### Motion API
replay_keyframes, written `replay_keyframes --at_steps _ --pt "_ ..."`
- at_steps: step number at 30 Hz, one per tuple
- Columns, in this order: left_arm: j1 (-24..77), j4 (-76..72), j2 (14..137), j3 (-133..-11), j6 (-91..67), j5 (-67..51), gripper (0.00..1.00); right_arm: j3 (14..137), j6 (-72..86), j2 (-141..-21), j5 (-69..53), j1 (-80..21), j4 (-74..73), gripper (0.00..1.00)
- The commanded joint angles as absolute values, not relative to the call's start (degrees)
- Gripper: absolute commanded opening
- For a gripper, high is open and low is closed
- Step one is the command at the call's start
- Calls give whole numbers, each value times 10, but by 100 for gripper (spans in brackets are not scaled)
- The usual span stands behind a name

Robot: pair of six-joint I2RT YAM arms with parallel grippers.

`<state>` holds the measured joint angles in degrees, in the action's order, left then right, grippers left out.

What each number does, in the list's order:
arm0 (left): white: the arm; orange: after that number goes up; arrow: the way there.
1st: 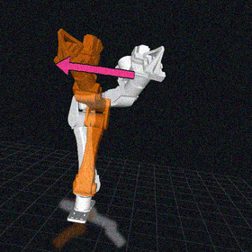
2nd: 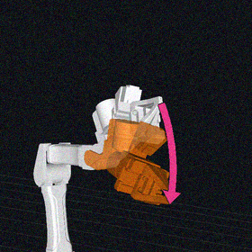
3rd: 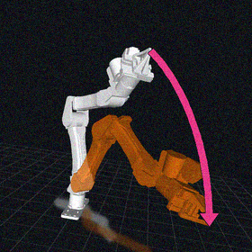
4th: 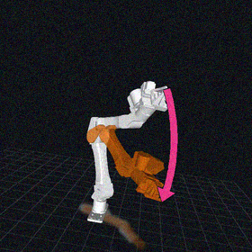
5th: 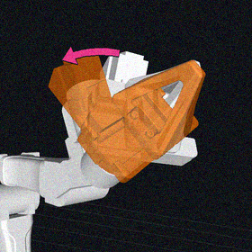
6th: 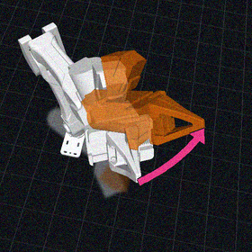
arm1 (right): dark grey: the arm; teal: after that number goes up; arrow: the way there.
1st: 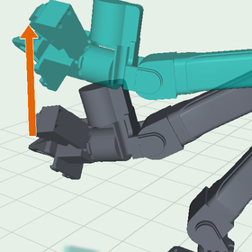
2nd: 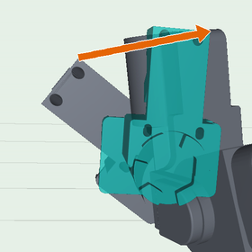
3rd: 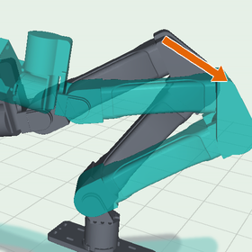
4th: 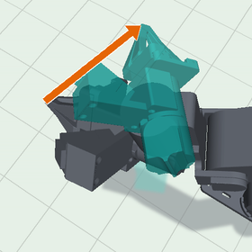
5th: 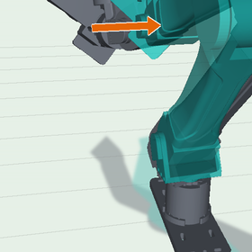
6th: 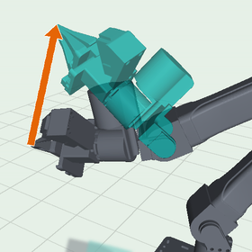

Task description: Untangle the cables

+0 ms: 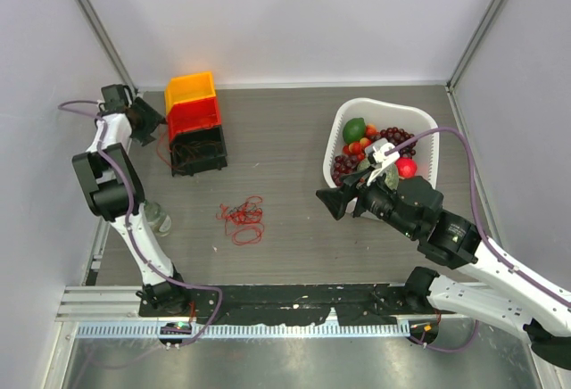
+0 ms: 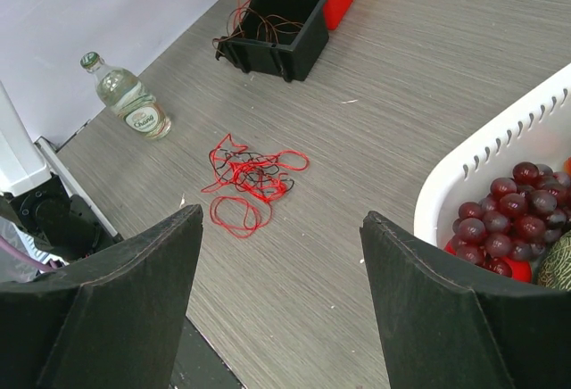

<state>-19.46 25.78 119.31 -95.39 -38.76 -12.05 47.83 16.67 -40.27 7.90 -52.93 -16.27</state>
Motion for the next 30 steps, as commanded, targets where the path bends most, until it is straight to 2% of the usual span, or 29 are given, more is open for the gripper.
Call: replay_keyframes --at_steps 1,8,13,16,19,22,25,30 --pt "-192 271 1187 -942 -296 -38 65 487 163 -403 75 -530 -135 77" --pt "-182 301 1235 -972 -256 -46 59 487 171 -412 64 -530 -127 77" --pt "-171 311 1262 -994 -248 -9 57 488 173 -417 64 -530 -125 77" --pt "-164 341 1287 -1031 -241 28 63 489 174 -418 65 -530 -124 77" --pt "-159 346 1300 -1044 -232 40 63 489 172 -424 65 -530 -124 77" --pt "-154 341 1309 -1043 -228 42 54 489 173 -427 66 -530 -122 77" --pt "-150 317 1306 -1034 -219 45 41 488 174 -432 64 -529 -118 77" --pt "-149 288 1280 -1016 -213 59 13 490 177 -439 61 -529 -117 77"
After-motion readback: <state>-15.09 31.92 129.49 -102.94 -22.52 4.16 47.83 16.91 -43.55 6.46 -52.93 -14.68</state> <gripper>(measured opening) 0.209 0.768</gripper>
